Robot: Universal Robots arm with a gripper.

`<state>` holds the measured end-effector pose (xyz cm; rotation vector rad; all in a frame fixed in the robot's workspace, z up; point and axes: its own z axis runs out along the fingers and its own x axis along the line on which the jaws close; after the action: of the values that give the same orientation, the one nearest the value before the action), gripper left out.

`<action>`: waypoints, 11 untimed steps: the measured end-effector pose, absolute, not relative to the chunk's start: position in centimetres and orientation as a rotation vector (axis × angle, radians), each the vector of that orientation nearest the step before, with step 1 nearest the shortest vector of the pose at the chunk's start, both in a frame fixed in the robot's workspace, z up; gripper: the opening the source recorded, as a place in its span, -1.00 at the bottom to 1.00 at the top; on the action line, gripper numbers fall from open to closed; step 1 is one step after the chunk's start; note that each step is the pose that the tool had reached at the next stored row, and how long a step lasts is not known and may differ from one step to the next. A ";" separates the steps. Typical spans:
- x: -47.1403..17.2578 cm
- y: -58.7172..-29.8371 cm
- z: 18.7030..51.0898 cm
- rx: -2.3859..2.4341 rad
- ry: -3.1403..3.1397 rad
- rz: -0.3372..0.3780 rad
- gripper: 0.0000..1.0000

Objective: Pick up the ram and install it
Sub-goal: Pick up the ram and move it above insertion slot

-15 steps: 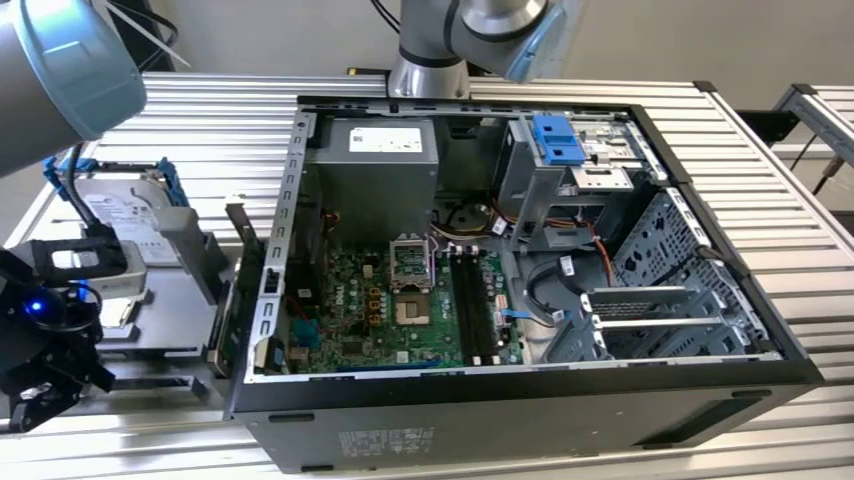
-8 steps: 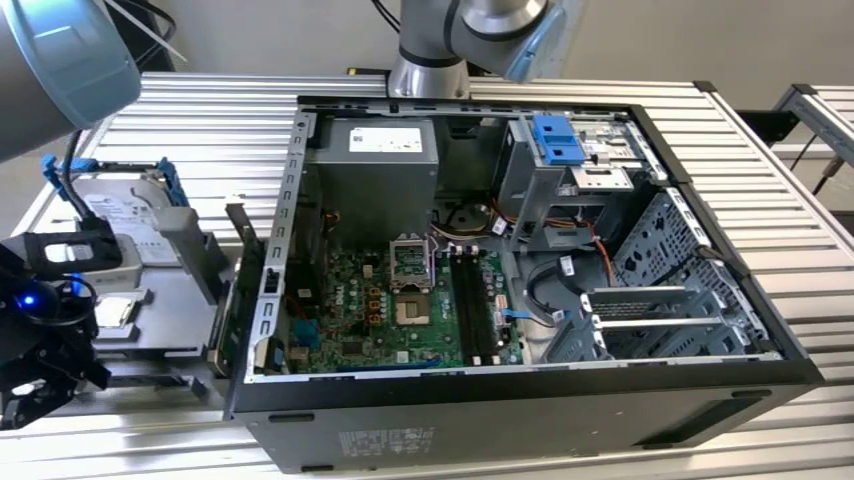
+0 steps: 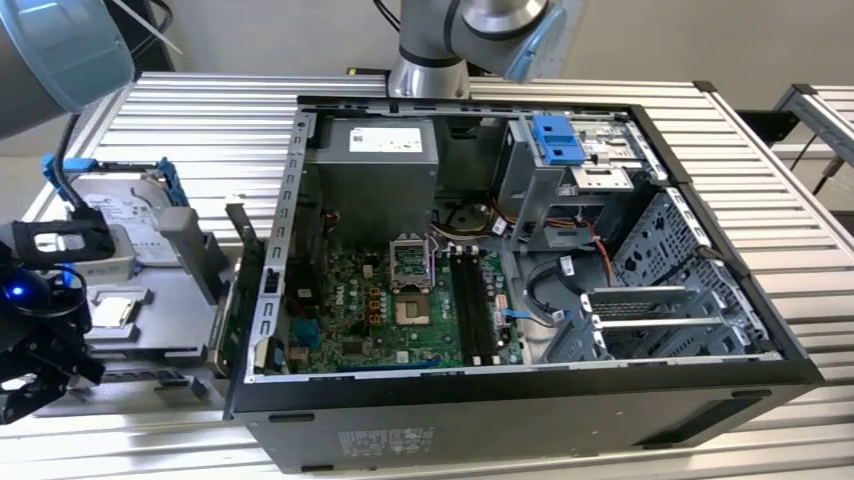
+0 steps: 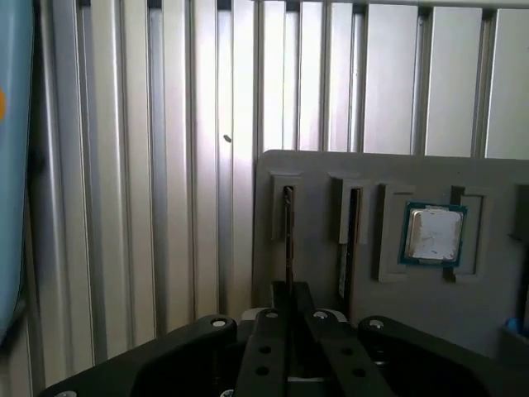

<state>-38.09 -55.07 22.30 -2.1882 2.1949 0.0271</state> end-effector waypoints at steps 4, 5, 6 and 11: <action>-38.1 -55.1 22.9 -2.188 2.195 0.027 -1.00; -38.1 -55.1 23.0 -2.188 2.195 0.027 -1.00; -38.1 -55.1 23.1 -2.188 2.195 0.027 -1.00; -38.1 -55.1 23.3 -2.188 2.195 0.027 -1.00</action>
<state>-38.08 -55.07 23.33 -2.1880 2.1947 0.0270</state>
